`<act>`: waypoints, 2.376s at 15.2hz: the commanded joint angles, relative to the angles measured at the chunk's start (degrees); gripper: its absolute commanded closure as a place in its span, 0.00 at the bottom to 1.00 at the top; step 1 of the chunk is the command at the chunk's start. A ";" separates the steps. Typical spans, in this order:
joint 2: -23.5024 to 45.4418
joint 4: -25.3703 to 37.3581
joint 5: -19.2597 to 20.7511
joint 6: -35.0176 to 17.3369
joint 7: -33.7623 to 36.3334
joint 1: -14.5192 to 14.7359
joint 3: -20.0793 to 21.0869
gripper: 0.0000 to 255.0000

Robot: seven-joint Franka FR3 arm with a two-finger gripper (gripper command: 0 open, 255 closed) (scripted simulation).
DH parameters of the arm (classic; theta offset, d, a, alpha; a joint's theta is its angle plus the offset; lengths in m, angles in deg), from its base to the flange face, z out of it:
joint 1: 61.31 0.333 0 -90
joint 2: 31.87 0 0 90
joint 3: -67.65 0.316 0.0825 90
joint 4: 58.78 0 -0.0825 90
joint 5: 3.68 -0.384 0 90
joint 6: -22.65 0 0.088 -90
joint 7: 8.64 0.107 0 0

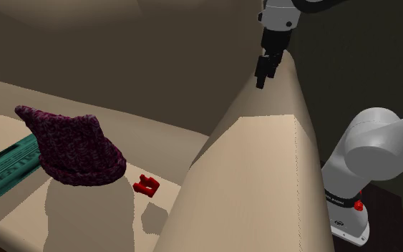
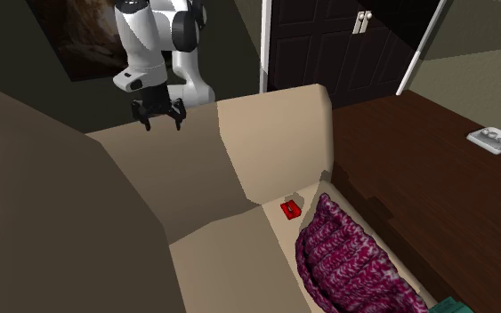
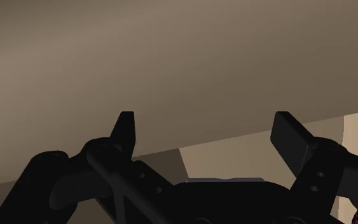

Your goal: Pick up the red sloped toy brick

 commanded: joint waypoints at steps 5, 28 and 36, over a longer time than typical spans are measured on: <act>2.86 -1.66 -2.83 -4.85 5.04 1.89 4.27 0.00; 40.81 12.17 0.78 -30.13 37.87 9.18 25.27 0.00; 58.99 26.41 12.21 -31.68 51.17 14.35 26.73 0.00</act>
